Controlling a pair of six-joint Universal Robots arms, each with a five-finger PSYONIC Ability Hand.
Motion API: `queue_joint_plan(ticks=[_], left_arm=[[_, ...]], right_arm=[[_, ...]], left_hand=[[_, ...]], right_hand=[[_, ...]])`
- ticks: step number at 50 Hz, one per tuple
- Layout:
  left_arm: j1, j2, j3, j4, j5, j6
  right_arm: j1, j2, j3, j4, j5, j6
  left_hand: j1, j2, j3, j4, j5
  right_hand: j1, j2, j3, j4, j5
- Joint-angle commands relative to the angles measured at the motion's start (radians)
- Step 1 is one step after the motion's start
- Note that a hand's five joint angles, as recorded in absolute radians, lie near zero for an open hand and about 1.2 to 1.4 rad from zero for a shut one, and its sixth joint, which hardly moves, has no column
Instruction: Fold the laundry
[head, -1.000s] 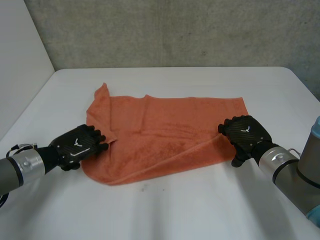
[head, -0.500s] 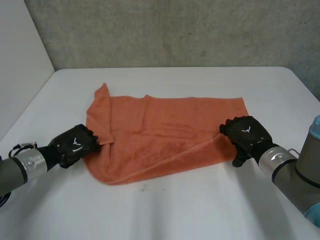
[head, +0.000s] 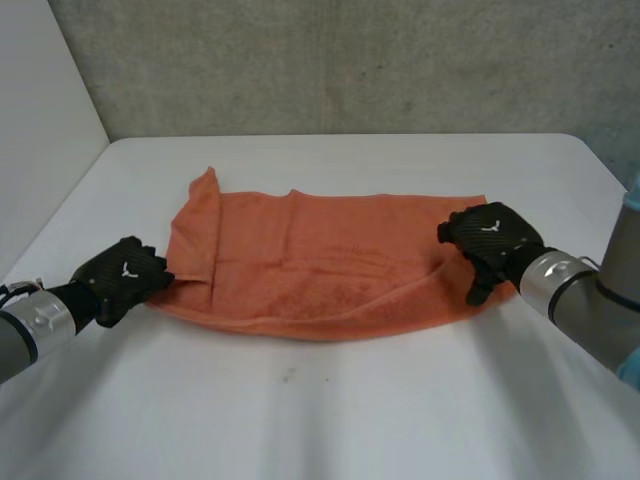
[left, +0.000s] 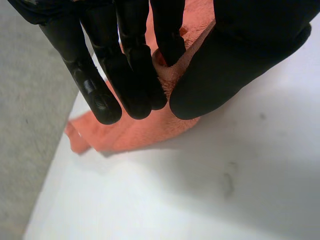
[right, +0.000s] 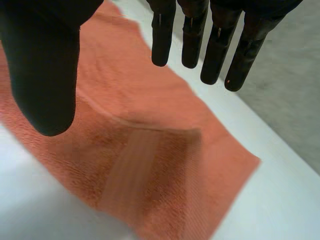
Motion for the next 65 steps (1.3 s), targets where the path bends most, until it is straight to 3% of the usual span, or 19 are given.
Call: queue_joint_plan(ticks=[1, 5, 10, 20, 27, 29, 30, 31, 35, 41, 43, 50, 51, 52, 53, 54, 59, 65], left_arm=[[0.0, 0.041, -0.005, -0.007, -0.054, -0.245], [-0.001, 0.072, -0.005, -0.007, -0.055, -0.384], [-0.012, 0.097, -0.006, -0.008, -0.055, -0.461], [-0.03, 0.106, -0.008, -0.002, -0.055, -0.466], [-0.035, 0.109, 0.0, 0.003, -0.057, -0.465], [-0.041, 0.109, 0.006, 0.004, -0.066, -0.465], [-0.041, 0.109, 0.006, 0.004, -0.066, -0.465], [-0.044, 0.109, 0.009, 0.007, -0.084, -0.466], [-0.049, 0.11, 0.014, 0.016, -0.135, -0.468], [-0.07, 0.16, 0.032, 0.021, -0.223, -0.48], [-0.077, 0.207, 0.038, 0.021, -0.25, -0.516], [-0.09, 0.304, 0.038, 0.022, -0.262, -0.645], [-0.09, 0.316, 0.031, 0.024, -0.259, -0.661], [-0.09, 0.316, 0.031, 0.024, -0.259, -0.661], [-0.092, 0.319, 0.023, 0.024, -0.259, -0.665], [-0.092, 0.319, 0.023, 0.024, -0.259, -0.666], [-0.115, 0.305, 0.0, 0.026, -0.259, -0.664], [-0.118, 0.304, -0.005, 0.026, -0.261, -0.666]], right_arm=[[0.004, 0.158, -0.214, 0.137, -0.042, -0.104], [0.011, 0.258, -0.35, 0.18, 0.037, -0.11], [0.012, 0.331, -0.459, 0.2, 0.068, -0.11], [0.012, 0.439, -0.604, 0.33, 0.077, -0.118], [0.012, 0.457, -0.641, 0.376, 0.077, -0.118], [0.012, 0.456, -0.645, 0.381, 0.085, -0.118], [0.012, 0.456, -0.645, 0.381, 0.085, -0.118], [0.012, 0.445, -0.644, 0.381, 0.09, -0.116], [0.009, 0.398, -0.632, 0.37, 0.1, -0.099], [0.0, 0.206, -0.561, 0.316, 0.113, -0.001], [-0.014, 0.099, -0.517, 0.3, 0.114, 0.034], [-0.069, -0.009, -0.437, 0.303, 0.105, 0.046], [-0.068, -0.006, -0.426, 0.304, 0.105, 0.049], [-0.068, -0.006, -0.426, 0.304, 0.105, 0.049], [-0.066, 0.006, -0.418, 0.304, 0.108, 0.049], [-0.065, 0.043, -0.418, 0.306, 0.108, 0.049], [-0.059, 0.173, -0.449, 0.307, 0.107, 0.054], [-0.031, 0.286, -0.513, 0.318, 0.108, 0.062]], left_hand=[[0.23, 0.18, 0.181, 0.179, 0.201], [0.23, 0.18, 0.181, 0.179, 0.201], [0.23, 0.18, 0.181, 0.179, 0.201], [0.23, 0.18, 0.181, 0.179, 0.201], [0.23, 0.18, 0.181, 0.179, 0.201], [0.23, 0.18, 0.181, 0.179, 0.201], [0.23, 0.18, 0.181, 0.179, 0.201], [0.23, 0.18, 0.181, 0.179, 0.201], [0.23, 0.18, 0.181, 0.179, 0.201], [0.23, 0.18, 0.181, 0.179, 0.201], [0.23, 0.18, 0.181, 0.179, 0.201], [0.23, 0.18, 0.181, 0.179, 0.201], [0.23, 0.18, 0.181, 0.179, 0.201], [0.23, 0.18, 0.181, 0.179, 0.201], [0.23, 0.18, 0.181, 0.179, 0.201], [0.23, 0.18, 0.181, 0.179, 0.201], [0.23, 0.18, 0.181, 0.179, 0.201], [0.23, 0.18, 0.181, 0.179, 0.201]], right_hand=[[0.13, 0.078, 0.085, 0.095, 0.095], [0.136, 0.084, 0.091, 0.101, 0.101], [0.141, 0.09, 0.097, 0.107, 0.107], [0.253, 0.201, 0.209, 0.218, 0.218], [0.541, 0.489, 0.497, 0.506, 0.506], [0.897, 0.845, 0.853, 0.862, 0.862], [0.899, 0.847, 0.855, 0.864, 0.864], [1.029, 0.977, 0.985, 0.994, 0.994], [1.03, 0.978, 0.986, 0.995, 0.995], [1.03, 0.978, 0.986, 0.995, 0.995], [1.03, 0.978, 0.986, 0.995, 0.995], [1.03, 0.978, 0.986, 0.995, 0.995], [0.862, 0.811, 0.818, 0.828, 0.828], [0.861, 0.809, 0.817, 0.826, 0.826], [0.474, 0.422, 0.43, 0.439, 0.44], [0.279, 0.227, 0.234, 0.244, 0.244], [0.104, 0.052, 0.059, 0.069, 0.069], [0.056, 0.004, 0.012, 0.022, 0.022]])
